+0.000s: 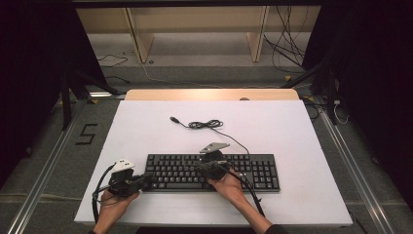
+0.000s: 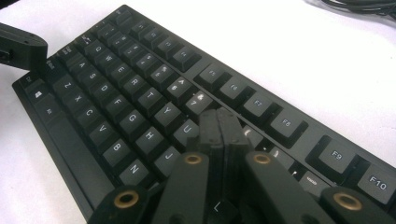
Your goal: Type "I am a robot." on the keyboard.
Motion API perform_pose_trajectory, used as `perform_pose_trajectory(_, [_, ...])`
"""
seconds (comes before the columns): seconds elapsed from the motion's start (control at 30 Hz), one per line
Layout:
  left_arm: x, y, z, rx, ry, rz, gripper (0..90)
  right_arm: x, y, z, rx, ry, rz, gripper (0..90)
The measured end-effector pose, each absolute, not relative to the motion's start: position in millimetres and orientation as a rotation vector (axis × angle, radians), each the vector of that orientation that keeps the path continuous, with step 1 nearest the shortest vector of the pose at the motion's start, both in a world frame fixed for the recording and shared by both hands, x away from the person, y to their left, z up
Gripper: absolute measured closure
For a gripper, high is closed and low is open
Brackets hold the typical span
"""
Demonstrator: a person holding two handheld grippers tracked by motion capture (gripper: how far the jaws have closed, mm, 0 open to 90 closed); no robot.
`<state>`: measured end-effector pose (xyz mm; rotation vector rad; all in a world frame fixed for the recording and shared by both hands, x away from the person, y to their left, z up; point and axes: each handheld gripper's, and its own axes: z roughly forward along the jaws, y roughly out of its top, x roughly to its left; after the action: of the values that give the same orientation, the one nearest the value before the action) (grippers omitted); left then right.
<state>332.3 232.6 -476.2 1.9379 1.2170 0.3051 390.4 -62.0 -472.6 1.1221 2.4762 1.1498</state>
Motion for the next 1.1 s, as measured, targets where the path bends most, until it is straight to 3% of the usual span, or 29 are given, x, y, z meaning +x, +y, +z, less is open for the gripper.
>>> perform_pose_trajectory(1.1, [335.6, 230.9, -482.0, 1.971, 1.258, 0.286, 89.1, 390.1, -59.0, -477.9, 1.121, 2.485, 1.119, 90.0])
